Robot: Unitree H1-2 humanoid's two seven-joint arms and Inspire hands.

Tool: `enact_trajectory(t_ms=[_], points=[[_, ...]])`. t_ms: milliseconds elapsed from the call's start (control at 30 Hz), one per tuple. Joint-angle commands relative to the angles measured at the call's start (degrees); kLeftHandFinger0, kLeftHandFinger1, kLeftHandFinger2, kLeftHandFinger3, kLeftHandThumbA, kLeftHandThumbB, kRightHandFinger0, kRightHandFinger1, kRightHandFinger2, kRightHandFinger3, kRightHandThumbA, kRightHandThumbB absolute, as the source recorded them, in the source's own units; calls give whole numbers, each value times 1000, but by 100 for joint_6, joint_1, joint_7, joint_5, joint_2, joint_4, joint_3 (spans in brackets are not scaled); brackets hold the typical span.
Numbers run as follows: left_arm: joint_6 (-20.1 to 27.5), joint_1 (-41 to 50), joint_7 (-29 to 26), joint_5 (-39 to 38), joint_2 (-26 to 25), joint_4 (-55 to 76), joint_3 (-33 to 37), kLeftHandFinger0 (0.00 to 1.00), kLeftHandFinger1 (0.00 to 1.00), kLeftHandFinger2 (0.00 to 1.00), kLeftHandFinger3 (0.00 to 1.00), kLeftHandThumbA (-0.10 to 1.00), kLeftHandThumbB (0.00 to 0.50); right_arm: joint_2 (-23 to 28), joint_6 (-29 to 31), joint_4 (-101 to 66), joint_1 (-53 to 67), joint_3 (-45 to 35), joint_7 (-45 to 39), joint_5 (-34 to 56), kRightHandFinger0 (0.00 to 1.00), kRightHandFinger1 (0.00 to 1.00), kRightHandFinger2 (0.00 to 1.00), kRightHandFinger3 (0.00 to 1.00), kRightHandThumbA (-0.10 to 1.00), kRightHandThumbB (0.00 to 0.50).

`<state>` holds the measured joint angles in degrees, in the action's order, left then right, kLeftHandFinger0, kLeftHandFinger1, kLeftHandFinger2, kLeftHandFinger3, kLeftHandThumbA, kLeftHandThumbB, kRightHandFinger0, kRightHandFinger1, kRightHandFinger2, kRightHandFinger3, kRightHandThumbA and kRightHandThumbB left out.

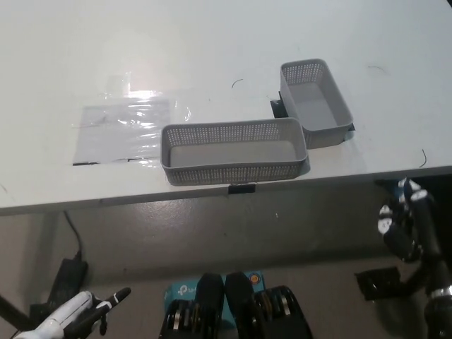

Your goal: The robot uses its right hand to pick up the grey box kept on the middle on the desk and place it on top of another box next to it in a right angle

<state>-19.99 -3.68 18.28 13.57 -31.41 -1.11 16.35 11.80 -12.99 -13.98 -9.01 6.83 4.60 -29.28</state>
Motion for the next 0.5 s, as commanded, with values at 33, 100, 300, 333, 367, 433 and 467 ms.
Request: enact_trajectory(t_ms=[33, 100, 300, 333, 367, 433, 467], points=[[-70, -82, 150, 138, -150, 133, -48, 21, 0, 25, 135, 1000, 187, 188, -278, -698, -896, -46, -493, -101, 214, 346, 440, 731, 52, 213], [-106, -77, 153, 180, -149, 178, -47, 25, 0, 29, 141, 1000, 180, 367, -221, -632, -1315, -7, -718, -48, 337, 423, 471, 745, 87, 226], [-162, -16, 188, 137, -82, 192, -84, 0, 0, 6, 149, 992, 191, 1075, -471, -70, -2246, 354, -1638, -88, 590, 705, 790, 1000, 186, 355], [-190, -35, 225, 140, -100, 191, -79, 0, 0, 6, 150, 1000, 198, 1178, -412, 96, -2406, 401, -1716, -57, 605, 721, 805, 1000, 187, 368], [-137, -48, 220, 180, -110, 179, -64, 0, 0, 5, 168, 1000, 210, 1283, -317, 336, -2569, 448, -1812, 24, 677, 806, 891, 1000, 205, 399], [-129, -65, 214, 222, -107, 169, -63, 0, 0, 0, 169, 1000, 216, 1406, -252, 577, -2739, 536, -1953, 79, 767, 903, 959, 1000, 226, 406], [-85, -75, 204, 237, -101, 124, -62, 0, 0, 0, 158, 1000, 232, 1435, -175, 719, -2802, 568, -1968, 98, 807, 950, 1000, 1000, 223, 421]])
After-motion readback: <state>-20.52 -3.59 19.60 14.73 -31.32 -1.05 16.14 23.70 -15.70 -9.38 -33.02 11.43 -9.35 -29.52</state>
